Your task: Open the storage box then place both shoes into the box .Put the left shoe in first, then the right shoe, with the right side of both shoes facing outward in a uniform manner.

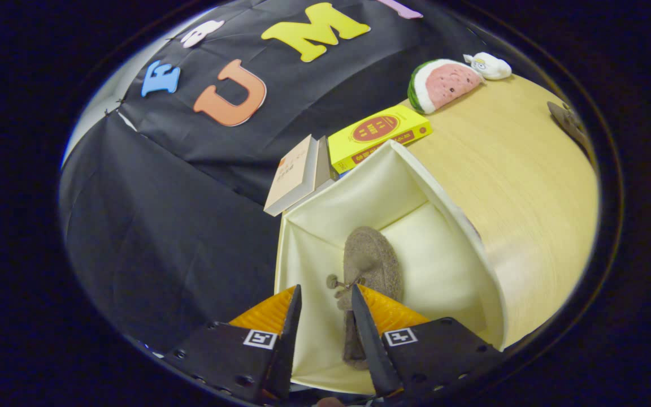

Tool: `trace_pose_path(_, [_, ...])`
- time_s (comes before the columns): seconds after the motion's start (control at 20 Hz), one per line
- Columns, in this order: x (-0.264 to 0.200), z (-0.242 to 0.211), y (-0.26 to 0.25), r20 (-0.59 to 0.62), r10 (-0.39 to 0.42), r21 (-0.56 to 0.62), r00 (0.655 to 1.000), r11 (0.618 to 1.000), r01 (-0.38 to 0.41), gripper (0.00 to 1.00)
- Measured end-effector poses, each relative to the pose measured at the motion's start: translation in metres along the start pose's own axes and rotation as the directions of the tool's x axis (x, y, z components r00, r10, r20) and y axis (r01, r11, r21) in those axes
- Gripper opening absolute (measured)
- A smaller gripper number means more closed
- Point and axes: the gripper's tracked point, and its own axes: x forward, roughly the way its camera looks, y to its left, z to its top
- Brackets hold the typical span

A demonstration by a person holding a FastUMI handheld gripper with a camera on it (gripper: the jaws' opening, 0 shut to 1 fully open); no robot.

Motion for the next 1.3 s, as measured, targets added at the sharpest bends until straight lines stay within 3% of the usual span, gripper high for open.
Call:
trace_pose_path(0.1, [-0.010, 0.003, 0.005, 0.013, 0.019, -0.065, 1.000, 0.998, -0.018, 0.69])
trace_pose_path(0.15, [-0.016, 0.007, 0.005, 0.028, 0.028, -0.102, 0.999, 0.994, -0.025, 0.75])
trace_pose_path(0.45, [-0.078, 0.045, -0.009, 0.139, 0.111, -0.316, 0.984, 0.947, -0.062, 0.90])
trace_pose_path(0.65, [-0.133, 0.091, -0.046, 0.243, 0.160, -0.420, 0.957, 0.906, -0.045, 0.90])
trace_pose_path(0.85, [-0.193, 0.143, -0.103, 0.355, 0.152, -0.521, 0.923, 0.851, 0.060, 0.95])
trace_pose_path(1.1, [-0.257, 0.203, -0.194, 0.457, 0.108, -0.554, 0.883, 0.811, 0.187, 0.95])
trace_pose_path(1.3, [-0.283, 0.230, -0.282, 0.472, 0.010, -0.593, 0.881, 0.744, 0.310, 0.95])
